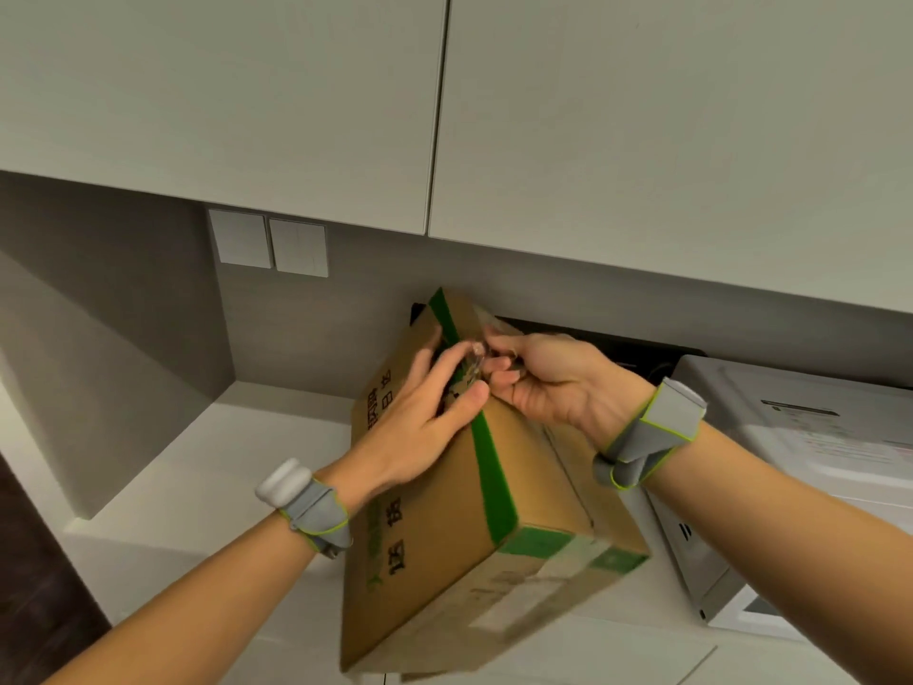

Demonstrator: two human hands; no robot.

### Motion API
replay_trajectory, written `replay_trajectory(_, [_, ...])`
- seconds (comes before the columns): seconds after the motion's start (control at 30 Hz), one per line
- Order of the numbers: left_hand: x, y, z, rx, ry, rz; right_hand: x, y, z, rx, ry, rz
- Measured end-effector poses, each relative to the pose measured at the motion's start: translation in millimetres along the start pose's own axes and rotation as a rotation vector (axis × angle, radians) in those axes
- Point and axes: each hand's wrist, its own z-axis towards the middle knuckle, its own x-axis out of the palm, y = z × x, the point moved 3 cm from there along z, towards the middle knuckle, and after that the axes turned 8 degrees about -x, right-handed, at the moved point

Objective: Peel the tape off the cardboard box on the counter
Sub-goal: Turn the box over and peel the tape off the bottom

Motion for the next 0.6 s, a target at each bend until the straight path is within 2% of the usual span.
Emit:
replay_trajectory(0.17, [-10, 6, -2, -0.063, 0.029, -0.197, 6, -12, 2, 0.012, 0.004, 0.071])
replay_trajectory(0.43, [-36, 16, -2, -0.081, 0.199, -0.243, 23, -28, 7, 0.045, 0.034, 0.213])
replay_trajectory(0.6, [-47, 27, -3, -0.101, 0.238, -0.301, 33, -36, 13, 0.017, 0.02, 0.26])
